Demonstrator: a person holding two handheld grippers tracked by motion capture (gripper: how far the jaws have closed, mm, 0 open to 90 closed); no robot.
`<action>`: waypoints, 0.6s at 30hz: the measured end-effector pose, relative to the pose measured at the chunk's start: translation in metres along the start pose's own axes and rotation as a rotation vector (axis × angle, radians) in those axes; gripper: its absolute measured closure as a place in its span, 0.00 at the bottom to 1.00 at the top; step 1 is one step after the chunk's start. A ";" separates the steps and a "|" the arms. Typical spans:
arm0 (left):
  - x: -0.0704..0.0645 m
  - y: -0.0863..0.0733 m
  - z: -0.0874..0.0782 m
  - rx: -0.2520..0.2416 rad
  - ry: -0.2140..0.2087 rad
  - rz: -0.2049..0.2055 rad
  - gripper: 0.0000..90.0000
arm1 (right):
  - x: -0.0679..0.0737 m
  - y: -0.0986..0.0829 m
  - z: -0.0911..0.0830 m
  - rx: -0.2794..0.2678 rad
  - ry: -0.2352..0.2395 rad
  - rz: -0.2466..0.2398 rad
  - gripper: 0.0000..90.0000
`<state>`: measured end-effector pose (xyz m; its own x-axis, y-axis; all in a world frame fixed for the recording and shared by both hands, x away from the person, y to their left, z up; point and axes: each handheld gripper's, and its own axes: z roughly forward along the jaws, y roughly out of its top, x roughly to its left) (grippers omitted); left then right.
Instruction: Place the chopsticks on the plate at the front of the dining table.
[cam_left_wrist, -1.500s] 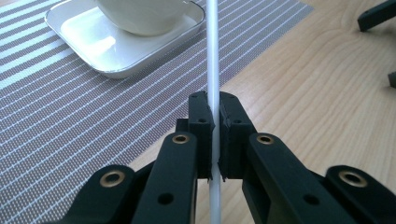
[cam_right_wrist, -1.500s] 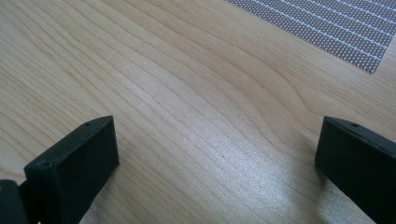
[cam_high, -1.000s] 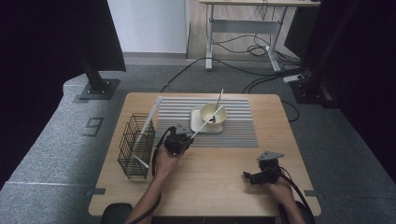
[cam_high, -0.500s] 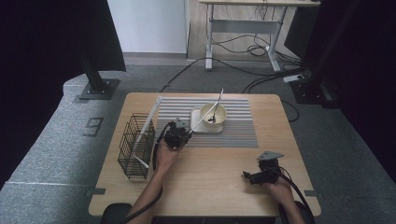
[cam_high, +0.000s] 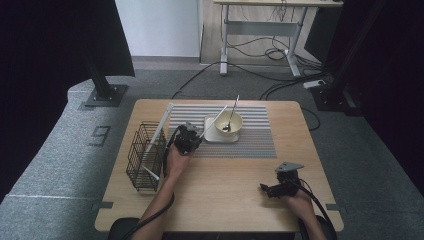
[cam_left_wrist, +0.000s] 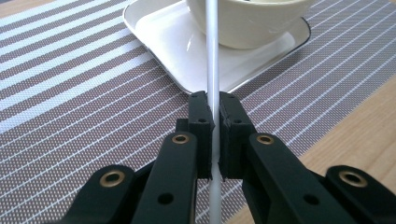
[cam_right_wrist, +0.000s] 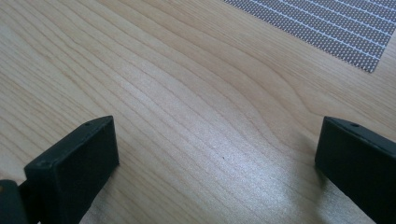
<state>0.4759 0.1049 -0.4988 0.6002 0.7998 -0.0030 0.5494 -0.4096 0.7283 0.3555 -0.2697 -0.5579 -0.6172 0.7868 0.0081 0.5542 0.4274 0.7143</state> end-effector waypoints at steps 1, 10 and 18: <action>0.001 0.001 0.001 0.003 0.003 0.000 0.94 | 0.000 0.000 0.000 0.000 0.000 0.000 0.00; 0.010 0.005 0.009 0.013 0.020 -0.031 0.94 | 0.000 0.000 0.000 0.000 0.000 0.000 0.00; 0.016 0.006 0.021 0.045 0.037 -0.042 0.94 | 0.000 0.000 0.000 -0.001 0.000 0.001 0.00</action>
<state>0.5010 0.1054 -0.5089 0.5551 0.8317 -0.0068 0.5996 -0.3945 0.6963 0.3555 -0.2696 -0.5580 -0.6166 0.7872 0.0088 0.5544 0.4262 0.7148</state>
